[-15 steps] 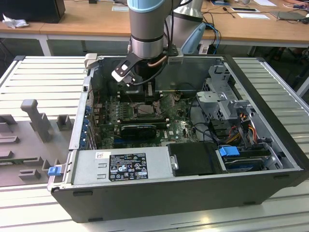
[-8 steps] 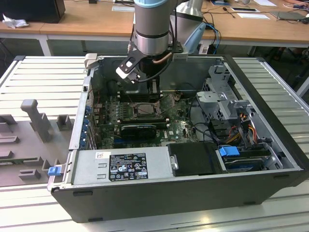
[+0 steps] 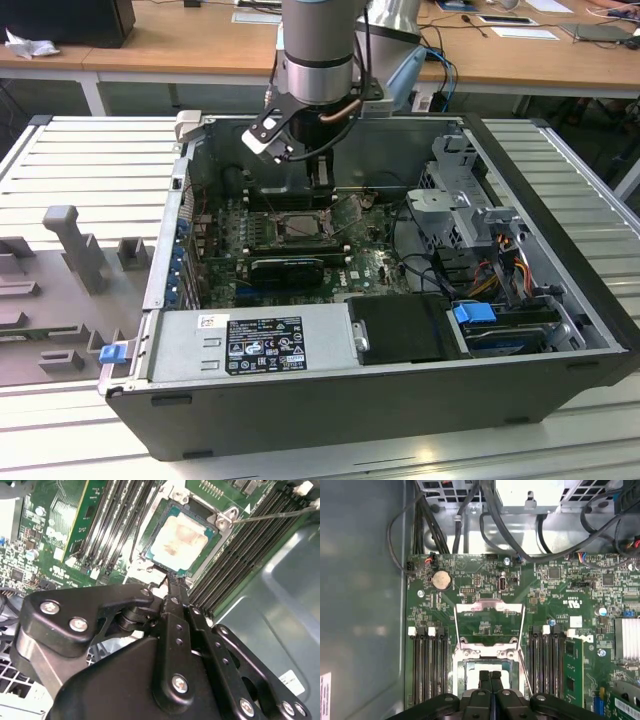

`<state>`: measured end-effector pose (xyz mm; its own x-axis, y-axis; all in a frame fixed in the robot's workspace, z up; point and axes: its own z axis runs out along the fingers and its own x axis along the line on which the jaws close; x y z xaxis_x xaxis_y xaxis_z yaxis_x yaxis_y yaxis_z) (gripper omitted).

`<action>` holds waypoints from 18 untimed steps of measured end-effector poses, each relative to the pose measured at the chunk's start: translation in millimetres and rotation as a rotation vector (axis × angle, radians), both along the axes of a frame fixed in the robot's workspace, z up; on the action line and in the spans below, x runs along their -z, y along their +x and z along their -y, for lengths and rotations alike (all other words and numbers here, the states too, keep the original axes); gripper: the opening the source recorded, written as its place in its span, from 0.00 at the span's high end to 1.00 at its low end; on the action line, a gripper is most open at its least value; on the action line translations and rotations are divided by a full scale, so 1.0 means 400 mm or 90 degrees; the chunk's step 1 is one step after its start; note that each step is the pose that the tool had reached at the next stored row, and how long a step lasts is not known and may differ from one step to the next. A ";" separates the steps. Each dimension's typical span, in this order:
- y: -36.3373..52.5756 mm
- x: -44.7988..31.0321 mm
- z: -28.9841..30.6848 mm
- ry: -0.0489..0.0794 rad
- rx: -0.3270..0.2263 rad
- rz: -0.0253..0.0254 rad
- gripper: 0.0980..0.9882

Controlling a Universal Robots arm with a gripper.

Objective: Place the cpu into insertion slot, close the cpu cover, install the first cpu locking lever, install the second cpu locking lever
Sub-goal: 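Close the cpu cover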

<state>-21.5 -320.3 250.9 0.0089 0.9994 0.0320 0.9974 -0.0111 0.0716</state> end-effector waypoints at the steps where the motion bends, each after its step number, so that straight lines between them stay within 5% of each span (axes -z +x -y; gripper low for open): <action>1: 0.003 0.000 0.000 0.000 0.000 -0.0001 0.99; 6: 0.016 -0.002 0.000 0.000 0.000 -0.0003 0.99; 13: 0.017 -0.041 0.000 0.000 0.000 -0.0003 0.99; 18: 0.036 -0.044 -0.001 0.000 0.000 -0.0006 0.99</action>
<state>-7.2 -320.1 268.4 0.0090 0.9995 0.0319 0.9974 -0.0112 0.0706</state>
